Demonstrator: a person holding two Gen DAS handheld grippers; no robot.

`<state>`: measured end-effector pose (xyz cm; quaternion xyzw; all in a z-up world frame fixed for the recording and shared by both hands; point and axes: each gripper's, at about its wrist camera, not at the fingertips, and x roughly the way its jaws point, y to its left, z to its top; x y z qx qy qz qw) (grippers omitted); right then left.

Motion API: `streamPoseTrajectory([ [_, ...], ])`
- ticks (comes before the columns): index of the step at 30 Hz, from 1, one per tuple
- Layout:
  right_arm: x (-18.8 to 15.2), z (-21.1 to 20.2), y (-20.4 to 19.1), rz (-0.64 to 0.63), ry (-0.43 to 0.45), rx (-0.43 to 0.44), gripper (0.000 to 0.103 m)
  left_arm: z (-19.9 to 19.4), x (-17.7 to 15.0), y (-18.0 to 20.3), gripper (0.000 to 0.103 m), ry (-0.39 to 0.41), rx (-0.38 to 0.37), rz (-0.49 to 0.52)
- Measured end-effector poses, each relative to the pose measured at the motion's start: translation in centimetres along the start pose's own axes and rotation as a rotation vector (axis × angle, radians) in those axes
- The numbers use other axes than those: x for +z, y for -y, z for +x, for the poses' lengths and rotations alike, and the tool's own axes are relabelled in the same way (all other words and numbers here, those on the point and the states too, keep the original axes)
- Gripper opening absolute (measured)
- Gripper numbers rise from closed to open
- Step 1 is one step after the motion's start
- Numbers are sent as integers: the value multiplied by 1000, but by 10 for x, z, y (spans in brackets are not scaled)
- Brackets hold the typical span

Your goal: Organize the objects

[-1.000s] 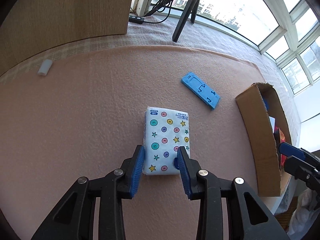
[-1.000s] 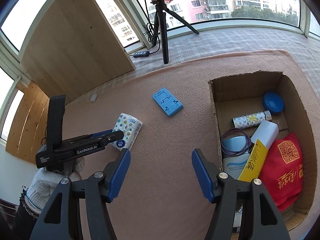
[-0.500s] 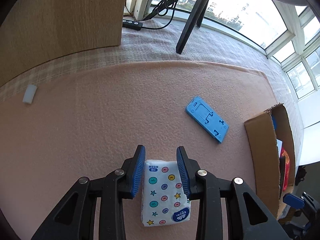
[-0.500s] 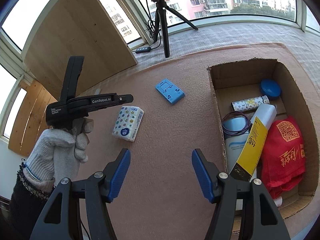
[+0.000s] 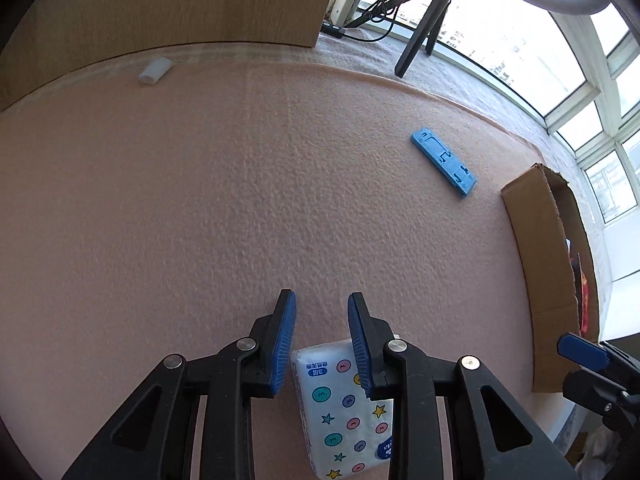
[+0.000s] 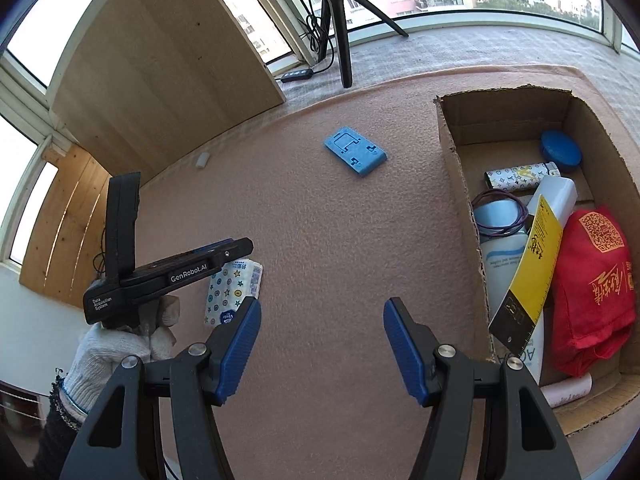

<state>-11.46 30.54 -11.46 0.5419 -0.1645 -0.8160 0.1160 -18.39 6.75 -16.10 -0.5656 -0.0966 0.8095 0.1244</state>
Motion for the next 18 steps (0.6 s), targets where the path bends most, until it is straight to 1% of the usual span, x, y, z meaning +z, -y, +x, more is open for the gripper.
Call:
streamPoseTrajectory([
  [3, -9, 13, -9, -21, -37, 4, 60, -8, -19, -4, 29, 8, 4, 12],
  [5, -13, 21, -12, -22, -56, 12, 60, -15, -28, -7, 29, 14, 15, 26],
  [7, -17, 28, -15, -20, -71, 15, 60, -23, -31, -12, 30, 38, 16, 14],
  [9, -19, 33, -18, -23, -81, 19, 60, -32, -34, -21, 35, 55, 7, -12],
  [13, -23, 42, -28, -44, -100, 24, 60, -50, -46, -32, 38, 79, 13, -35],
  [16, -24, 48, -34, -60, -114, 34, 60, -60, -61, -30, 45, 79, 35, -4],
  [18, -24, 52, -38, -75, -127, 44, 60, -66, -69, -27, 58, 79, 44, 13],
])
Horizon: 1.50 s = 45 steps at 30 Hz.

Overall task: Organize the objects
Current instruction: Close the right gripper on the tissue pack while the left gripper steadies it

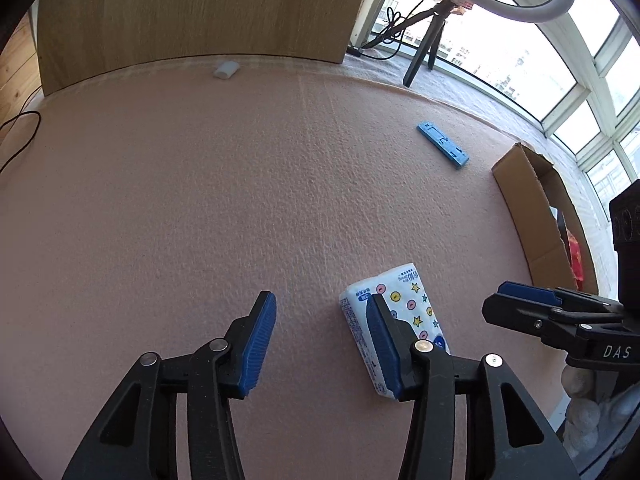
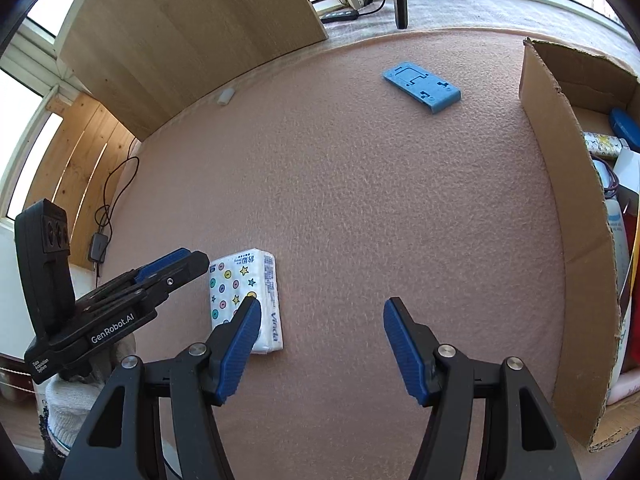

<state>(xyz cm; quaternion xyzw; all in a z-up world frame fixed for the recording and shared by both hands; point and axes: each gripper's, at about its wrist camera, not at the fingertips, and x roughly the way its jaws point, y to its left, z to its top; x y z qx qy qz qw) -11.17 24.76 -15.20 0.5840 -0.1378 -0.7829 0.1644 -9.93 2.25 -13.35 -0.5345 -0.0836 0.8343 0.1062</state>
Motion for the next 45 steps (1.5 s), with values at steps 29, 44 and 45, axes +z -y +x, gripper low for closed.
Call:
streamPoseTrajectory([
  [29, 25, 54, -32, -159, -139, 26, 63, 14, -28, 33, 68, -50, -71, 28],
  [44, 25, 65, -43, -194, -173, 54, 57, 17, -23, 37, 49, -50, -114, 9],
  [45, 25, 66, -43, -191, -174, 59, 54, 17, -23, 39, 48, -52, -114, 13],
])
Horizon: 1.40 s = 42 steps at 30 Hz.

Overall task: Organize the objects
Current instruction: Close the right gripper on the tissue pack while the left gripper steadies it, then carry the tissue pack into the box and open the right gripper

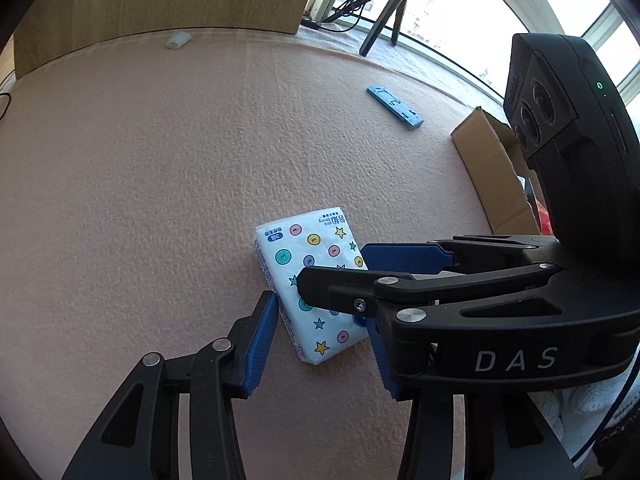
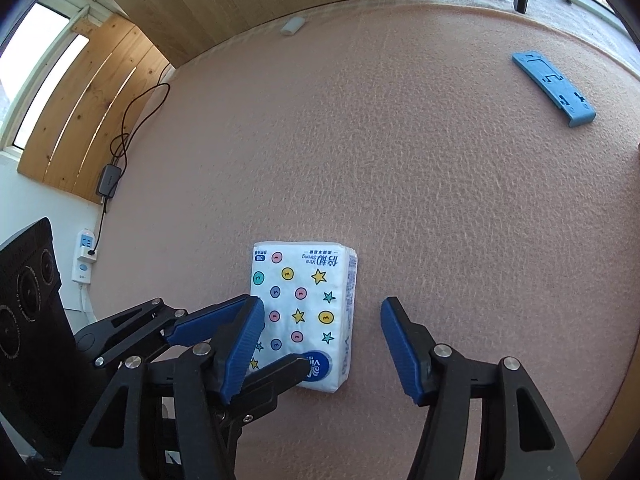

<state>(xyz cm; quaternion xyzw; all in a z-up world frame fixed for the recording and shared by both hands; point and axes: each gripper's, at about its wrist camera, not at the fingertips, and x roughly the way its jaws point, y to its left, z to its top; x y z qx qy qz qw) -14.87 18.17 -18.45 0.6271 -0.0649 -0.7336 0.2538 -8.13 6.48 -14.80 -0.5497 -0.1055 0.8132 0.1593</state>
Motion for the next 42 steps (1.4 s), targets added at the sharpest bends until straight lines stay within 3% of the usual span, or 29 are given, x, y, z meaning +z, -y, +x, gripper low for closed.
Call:
streamPoseTrajectory([
  [5, -1, -1, -4, 0, 2, 26, 43, -1, 0, 5, 48, -1, 6, 11],
  [13, -11, -22, -4, 5, 54, 12, 42, -13, 4, 34, 47, 25, -5, 68],
  [20, -27, -71, 11, 34, 153, -25, 42, -22, 15, 91, 47, 58, -47, 182],
  [32, -77, -157, 78, 161, 306, -121, 42, -4, 26, 207, 47, 44, -176, 345],
  [42, -108, -197, 139, 278, 361, -182, 42, 26, 21, 276, 47, -3, -242, 442],
])
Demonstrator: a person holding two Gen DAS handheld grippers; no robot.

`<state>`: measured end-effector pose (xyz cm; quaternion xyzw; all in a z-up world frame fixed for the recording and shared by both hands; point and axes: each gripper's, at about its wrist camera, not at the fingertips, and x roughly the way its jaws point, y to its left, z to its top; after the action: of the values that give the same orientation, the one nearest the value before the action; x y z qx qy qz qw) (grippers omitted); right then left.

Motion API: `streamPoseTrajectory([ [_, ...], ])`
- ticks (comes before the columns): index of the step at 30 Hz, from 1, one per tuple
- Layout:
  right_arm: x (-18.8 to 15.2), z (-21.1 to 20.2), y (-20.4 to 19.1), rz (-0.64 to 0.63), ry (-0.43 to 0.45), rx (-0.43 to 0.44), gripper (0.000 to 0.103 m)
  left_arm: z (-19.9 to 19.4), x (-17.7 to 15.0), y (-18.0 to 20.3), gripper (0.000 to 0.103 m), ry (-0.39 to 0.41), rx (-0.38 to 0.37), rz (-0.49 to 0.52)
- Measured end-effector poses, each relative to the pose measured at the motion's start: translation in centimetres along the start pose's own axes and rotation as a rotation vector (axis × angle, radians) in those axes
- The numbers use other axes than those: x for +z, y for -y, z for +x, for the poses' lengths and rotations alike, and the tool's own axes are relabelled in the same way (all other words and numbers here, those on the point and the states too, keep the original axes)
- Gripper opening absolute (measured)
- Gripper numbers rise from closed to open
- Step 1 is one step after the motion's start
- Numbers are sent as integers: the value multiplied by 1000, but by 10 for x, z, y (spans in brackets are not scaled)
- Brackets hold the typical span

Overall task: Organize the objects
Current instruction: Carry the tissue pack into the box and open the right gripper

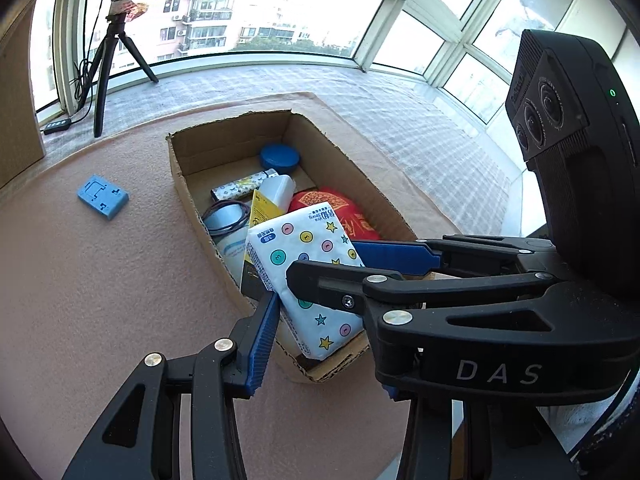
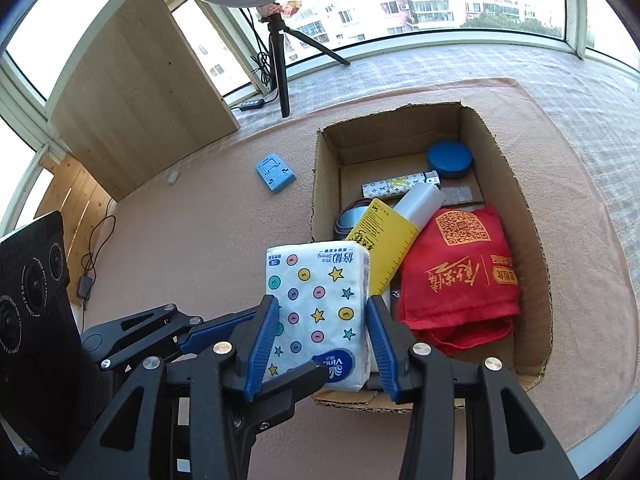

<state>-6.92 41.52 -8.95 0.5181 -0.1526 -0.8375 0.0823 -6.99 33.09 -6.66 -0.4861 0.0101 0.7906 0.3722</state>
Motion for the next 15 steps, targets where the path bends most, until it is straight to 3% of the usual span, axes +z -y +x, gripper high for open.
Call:
streamPoseTrajectory([
  [8, -2, -9, 27, 52, 19, -23, 42, 13, 5, 16, 51, -24, 1, 43],
  [12, -1, -13, 34, 78, 41, -40, 52, 11, 3, 9, 55, -23, 6, 29],
  [15, -1, -15, 38, 92, 49, -26, 52, 5, 1, 3, 55, -20, 11, 16],
])
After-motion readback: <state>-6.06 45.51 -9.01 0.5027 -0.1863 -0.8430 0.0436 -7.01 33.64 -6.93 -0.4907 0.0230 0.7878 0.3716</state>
